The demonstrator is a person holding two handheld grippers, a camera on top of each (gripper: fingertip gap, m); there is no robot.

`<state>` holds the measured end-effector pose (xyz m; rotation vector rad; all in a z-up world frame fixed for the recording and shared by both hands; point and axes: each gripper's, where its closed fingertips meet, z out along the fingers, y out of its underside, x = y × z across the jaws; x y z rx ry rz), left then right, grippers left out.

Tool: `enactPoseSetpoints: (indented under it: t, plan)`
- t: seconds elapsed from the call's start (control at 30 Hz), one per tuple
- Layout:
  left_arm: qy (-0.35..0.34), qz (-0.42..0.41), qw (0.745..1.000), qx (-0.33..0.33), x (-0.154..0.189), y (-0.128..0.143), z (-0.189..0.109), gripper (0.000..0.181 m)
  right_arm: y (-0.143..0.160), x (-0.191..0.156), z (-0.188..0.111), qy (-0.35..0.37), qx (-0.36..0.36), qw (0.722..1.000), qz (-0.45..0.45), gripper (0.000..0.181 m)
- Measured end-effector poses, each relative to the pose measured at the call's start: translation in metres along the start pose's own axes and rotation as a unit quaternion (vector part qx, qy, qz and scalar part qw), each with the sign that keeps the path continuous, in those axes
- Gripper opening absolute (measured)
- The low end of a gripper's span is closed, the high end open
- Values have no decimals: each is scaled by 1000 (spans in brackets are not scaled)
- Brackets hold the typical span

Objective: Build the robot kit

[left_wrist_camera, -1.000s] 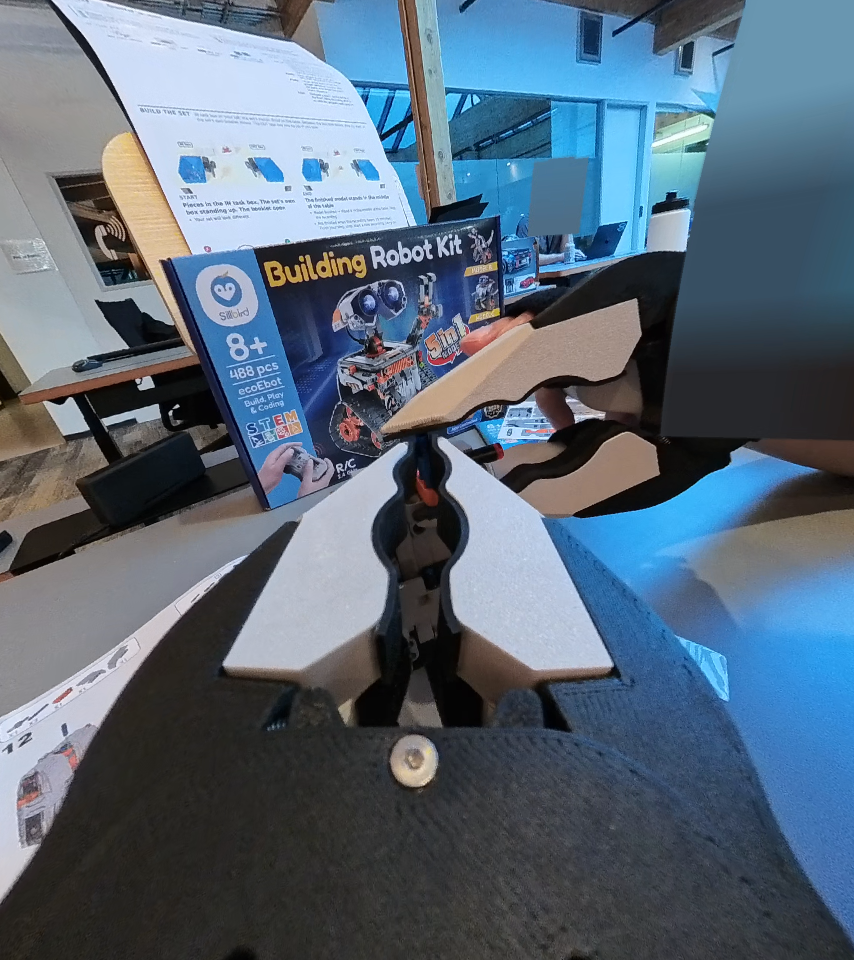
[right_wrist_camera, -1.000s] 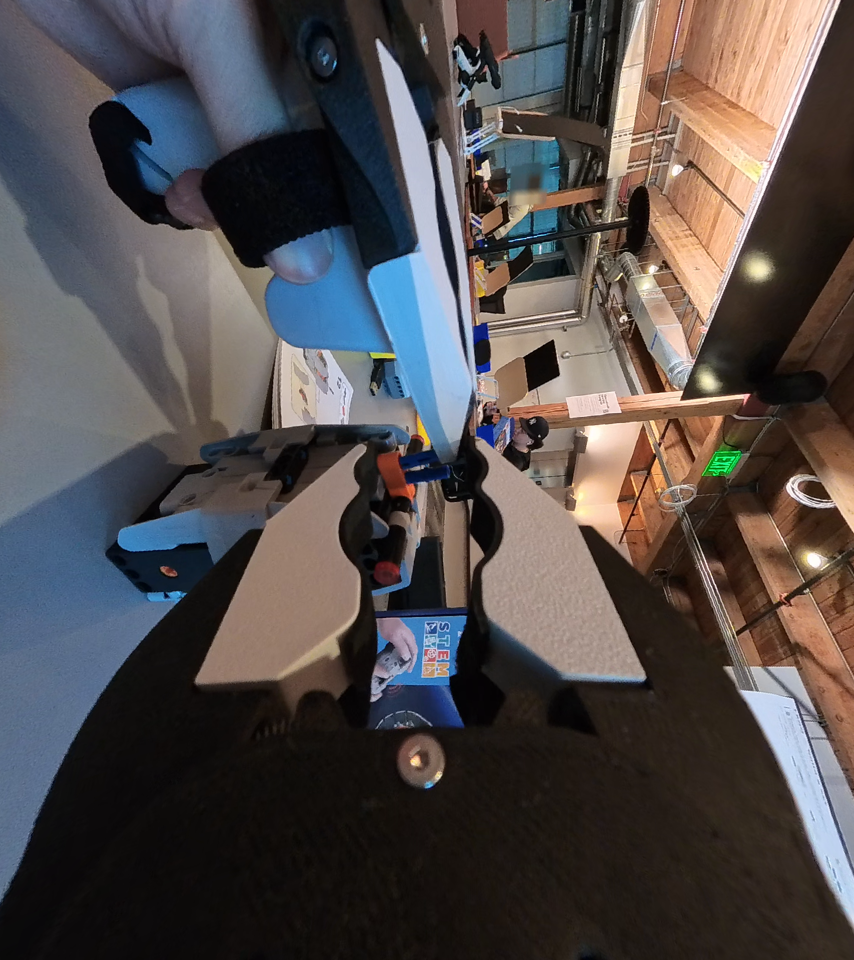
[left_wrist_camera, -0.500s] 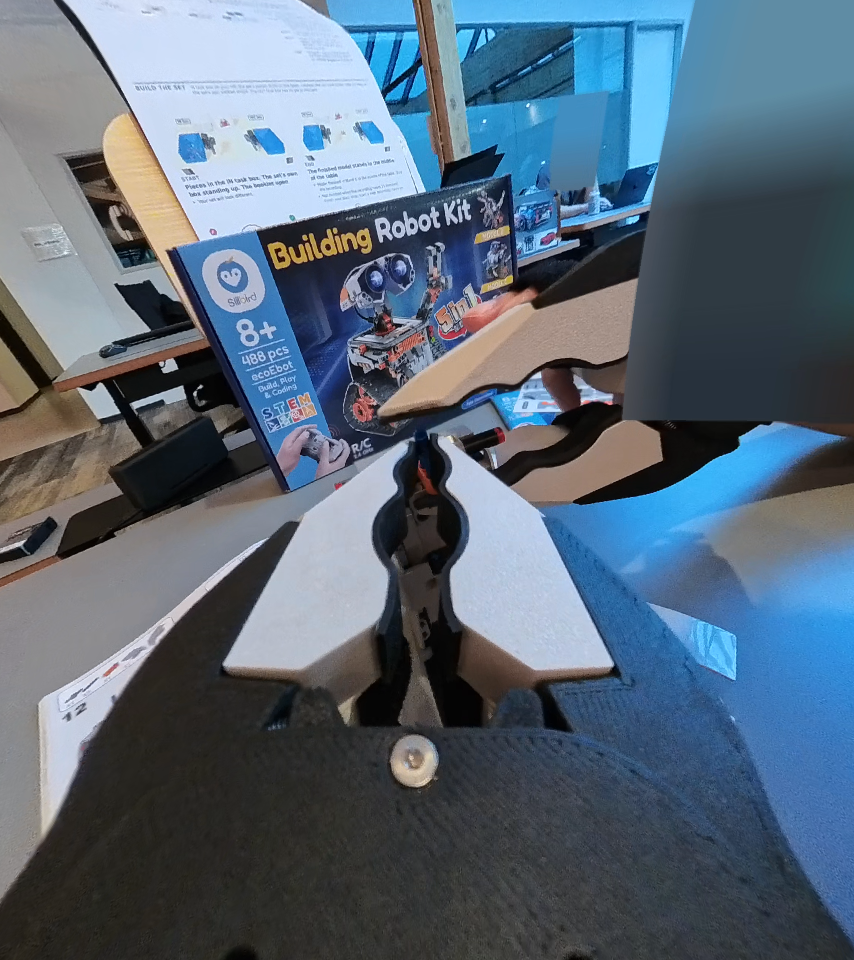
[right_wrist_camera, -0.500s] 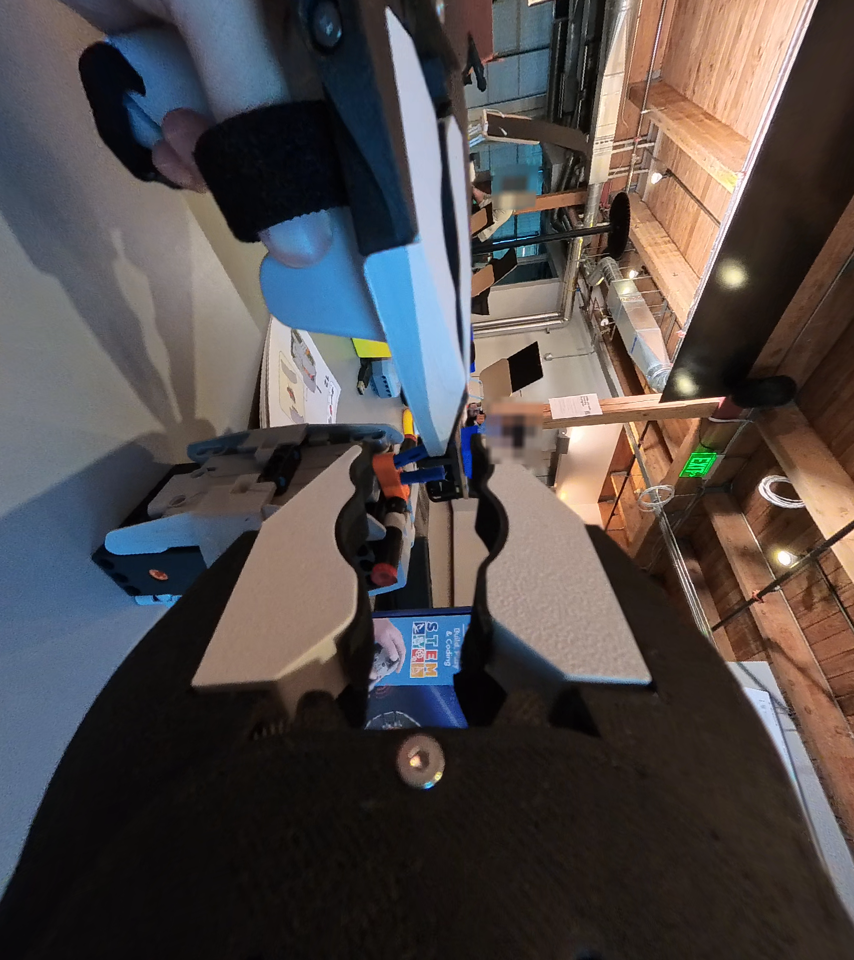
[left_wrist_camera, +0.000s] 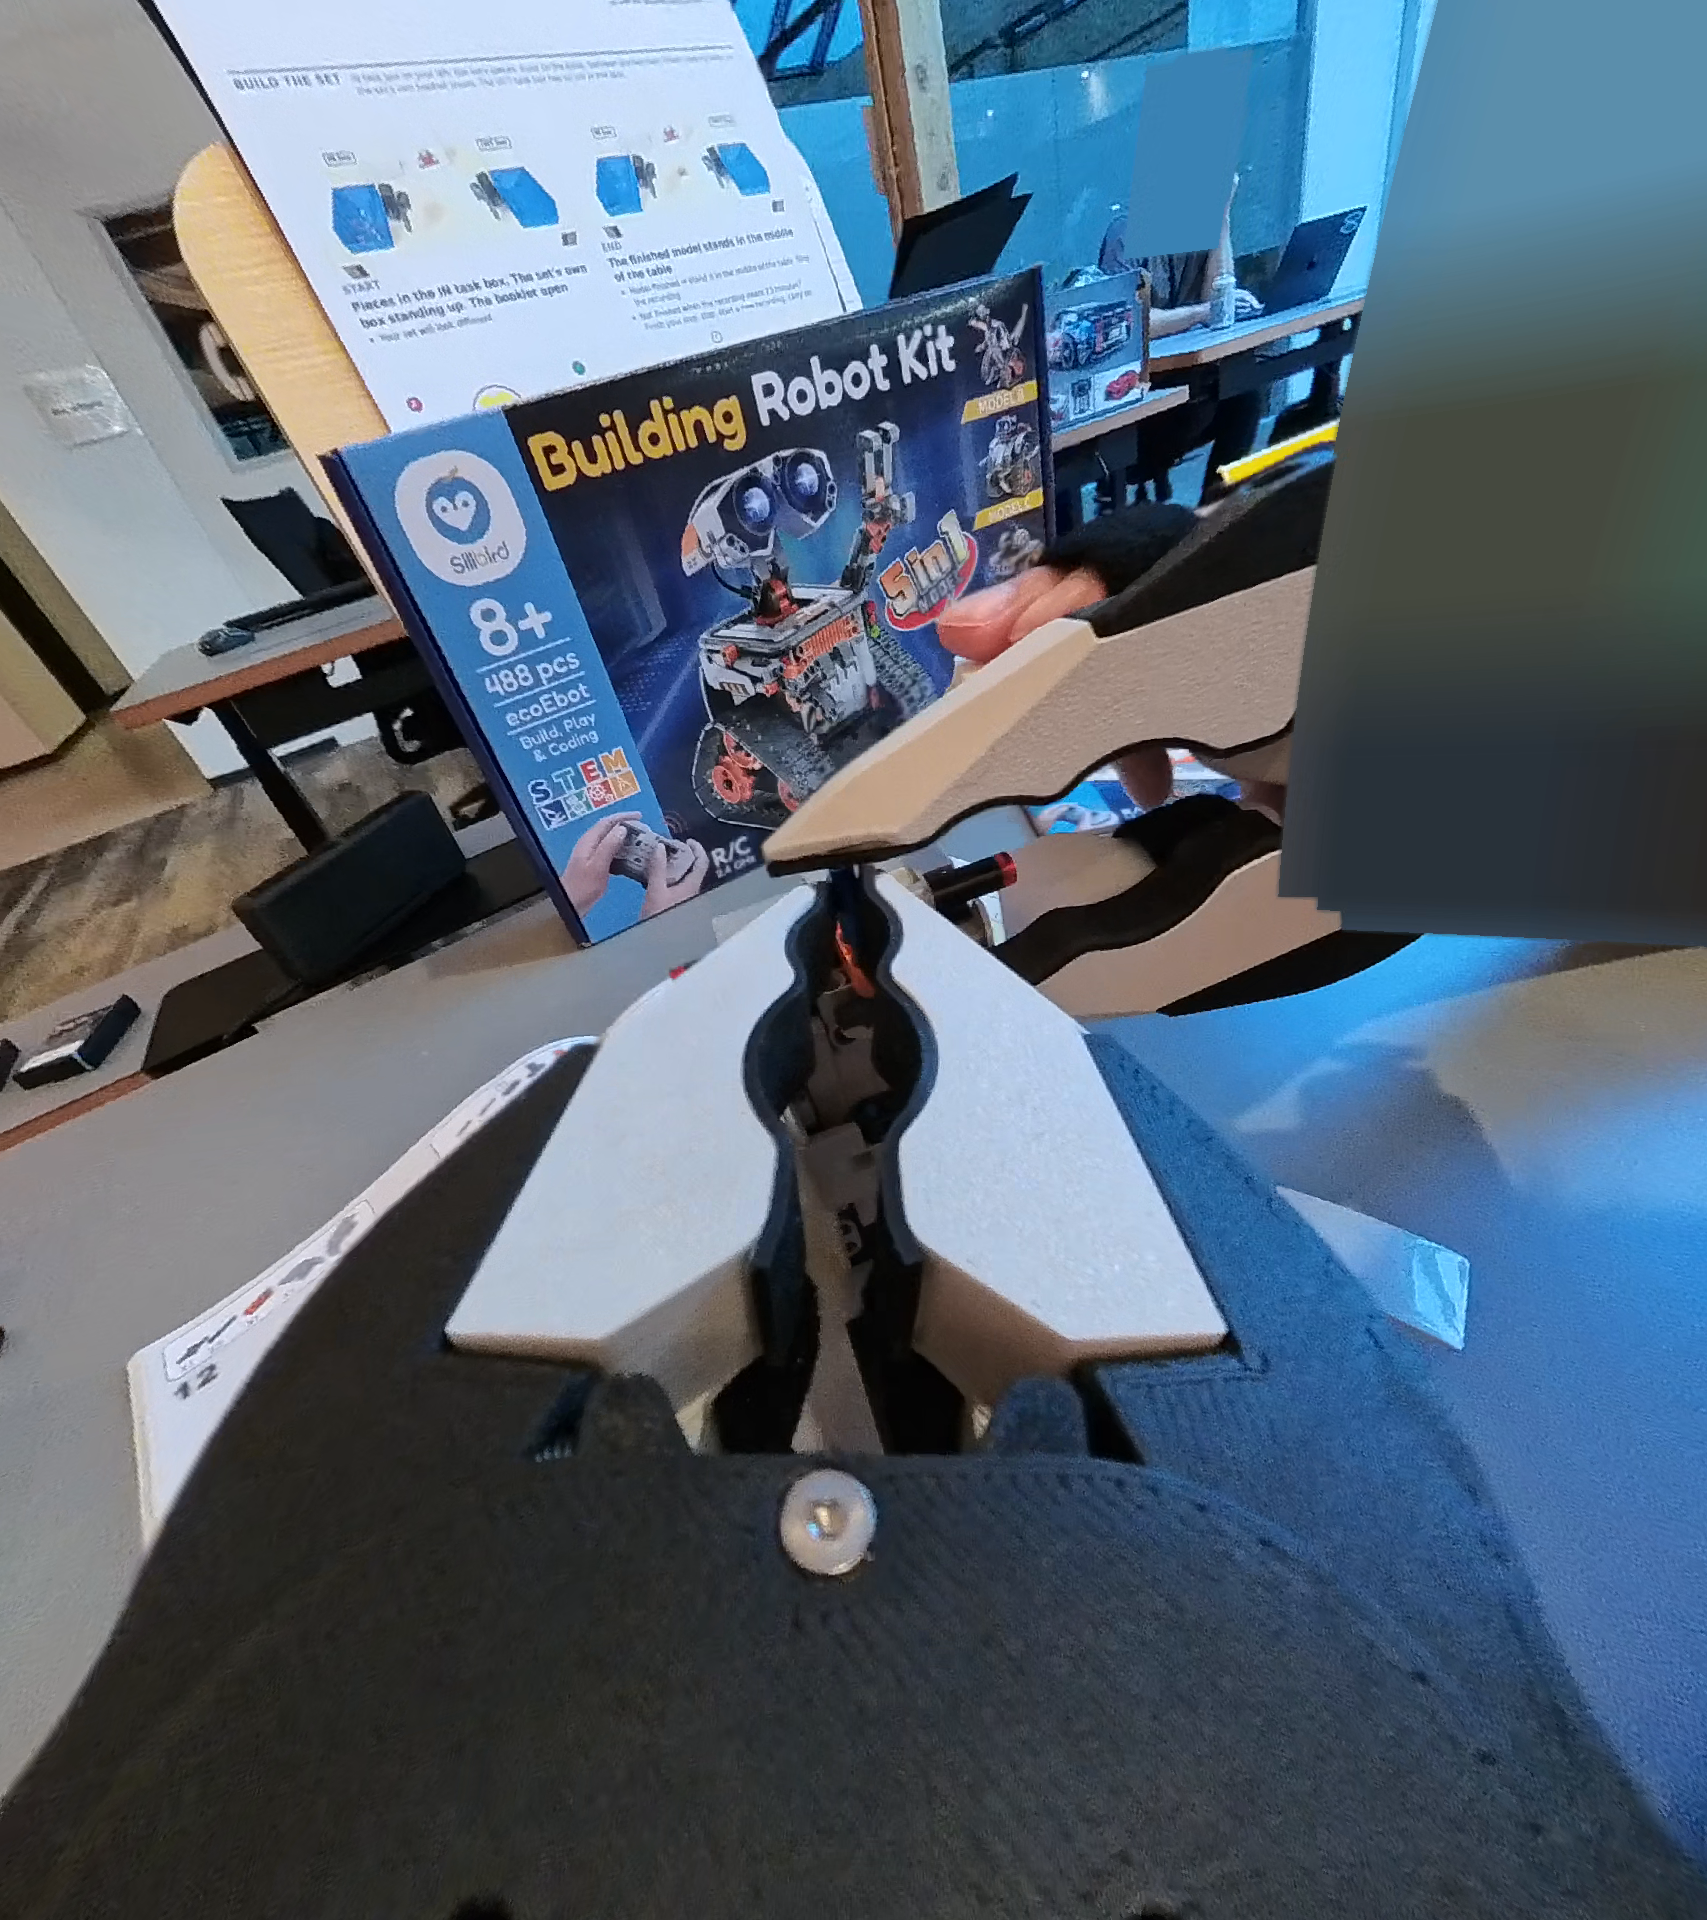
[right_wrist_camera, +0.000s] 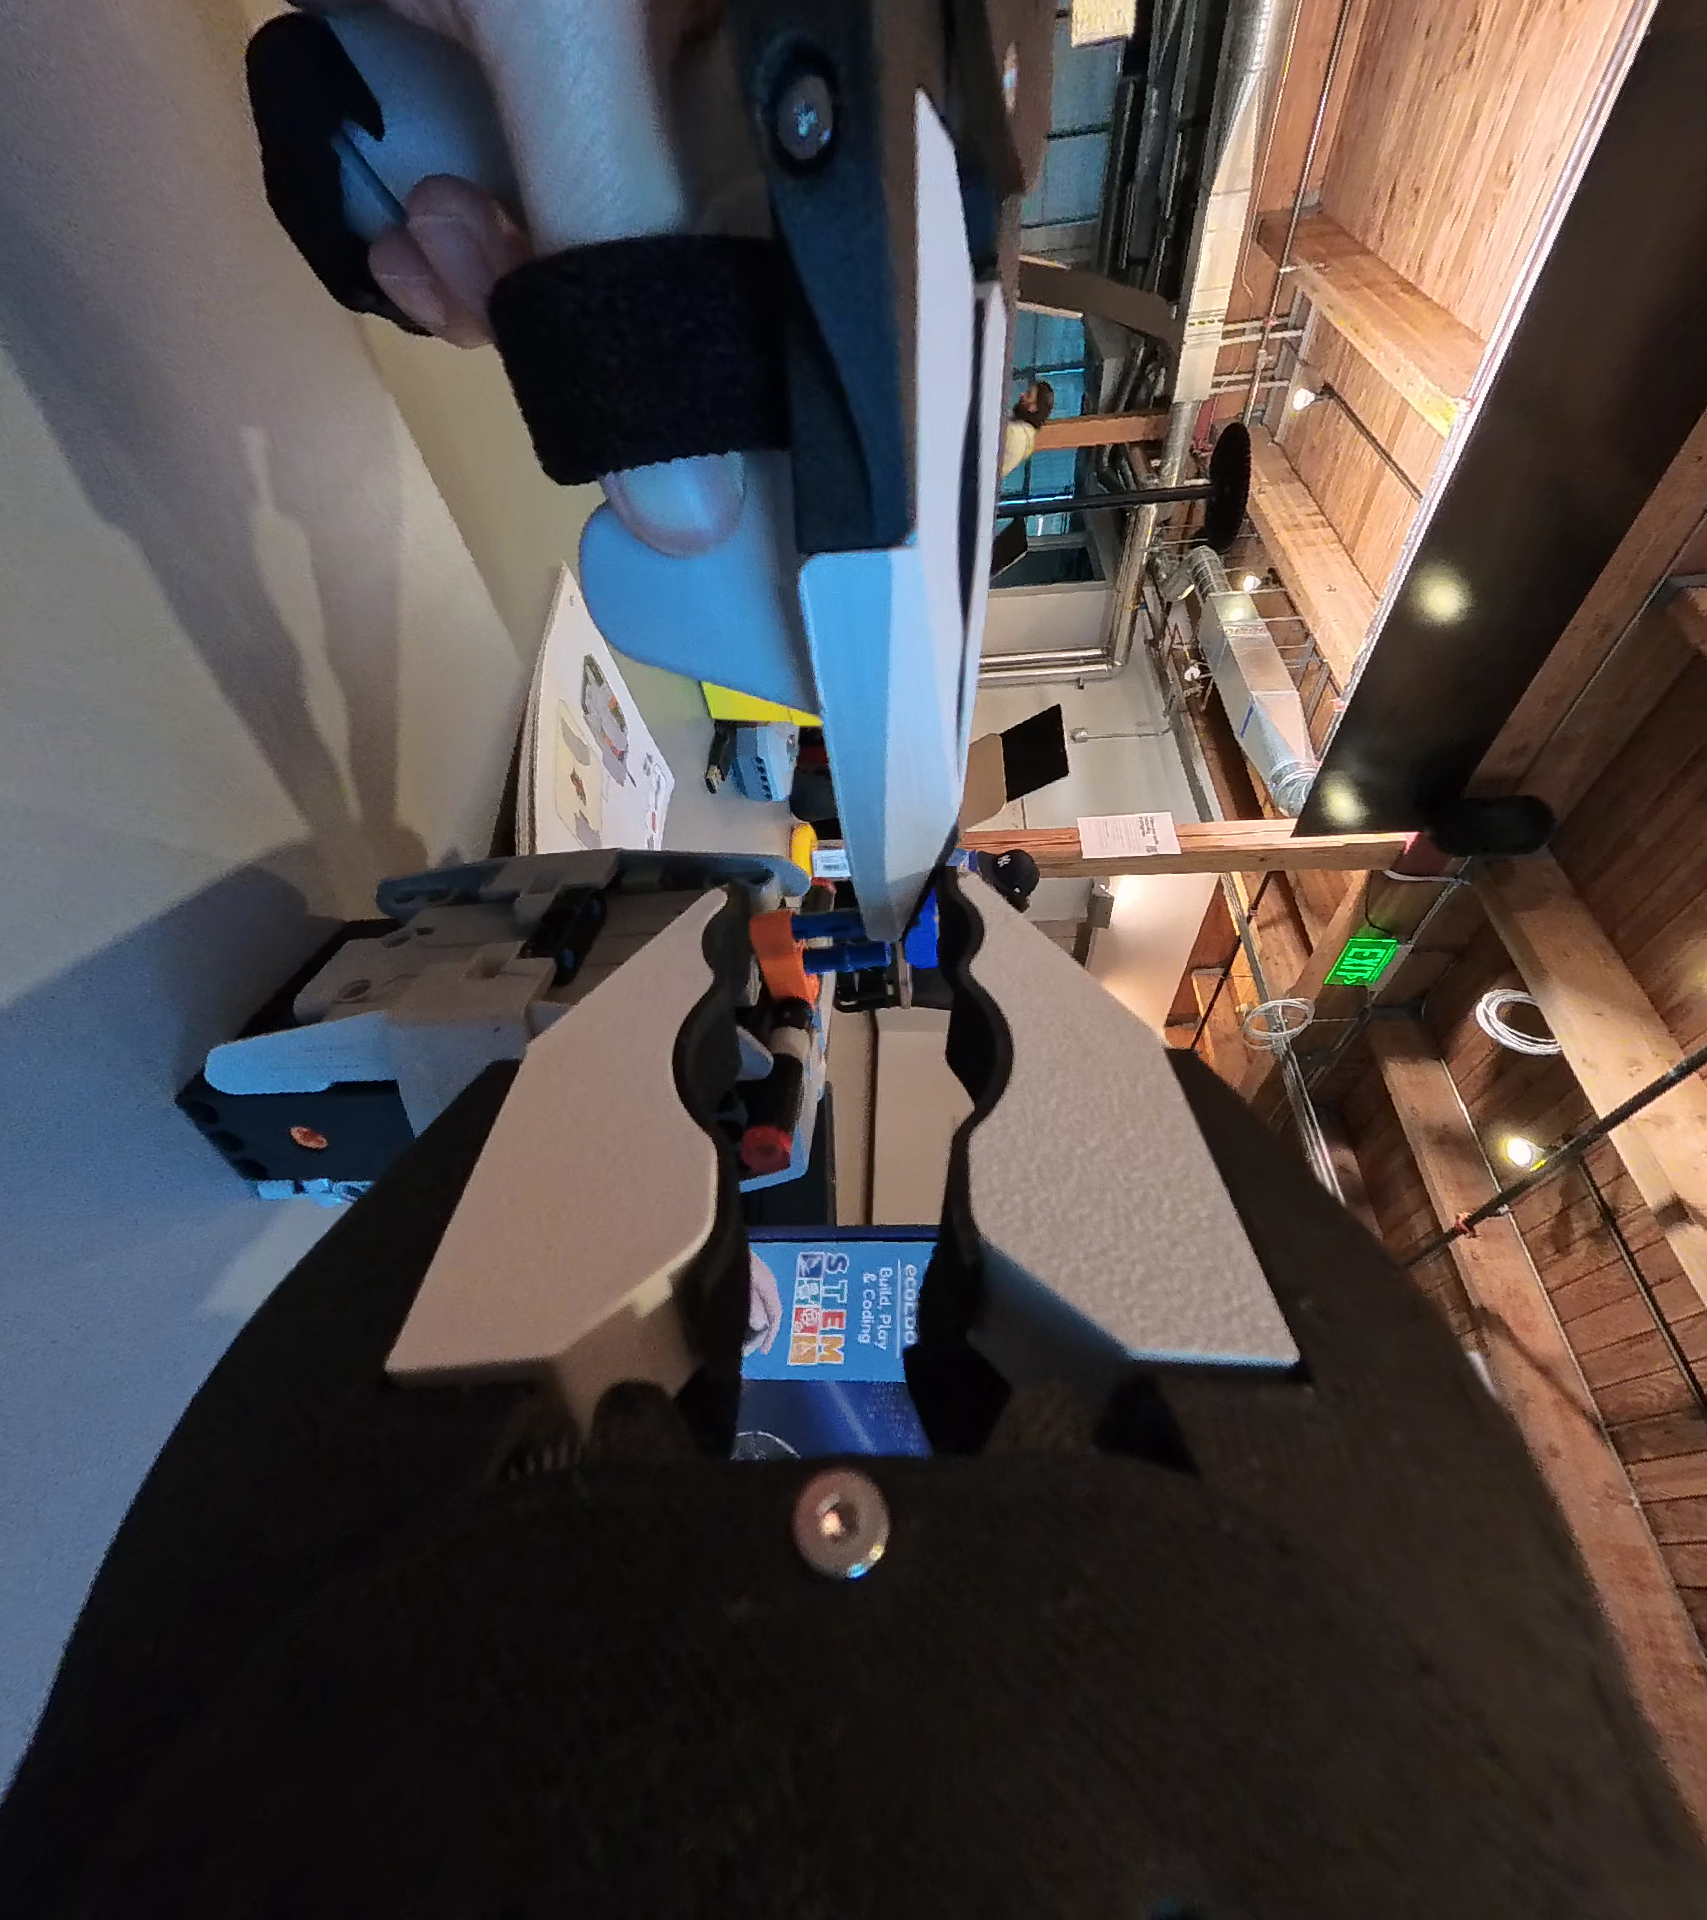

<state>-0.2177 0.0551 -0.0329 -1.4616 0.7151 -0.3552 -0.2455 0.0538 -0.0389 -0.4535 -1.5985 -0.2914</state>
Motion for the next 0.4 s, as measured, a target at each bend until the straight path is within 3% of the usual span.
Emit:
enactPoseSetpoints:
  t: [0.3, 0.4]
  plan:
    - [0, -8, 1000, 3, -1, 0, 0, 1, 1, 6, 1, 11, 2, 999, 36, 46]
    - [0, -10, 1000, 1, -1, 0, 1, 2, 1, 2, 1, 5, 4, 1000, 28, 40]
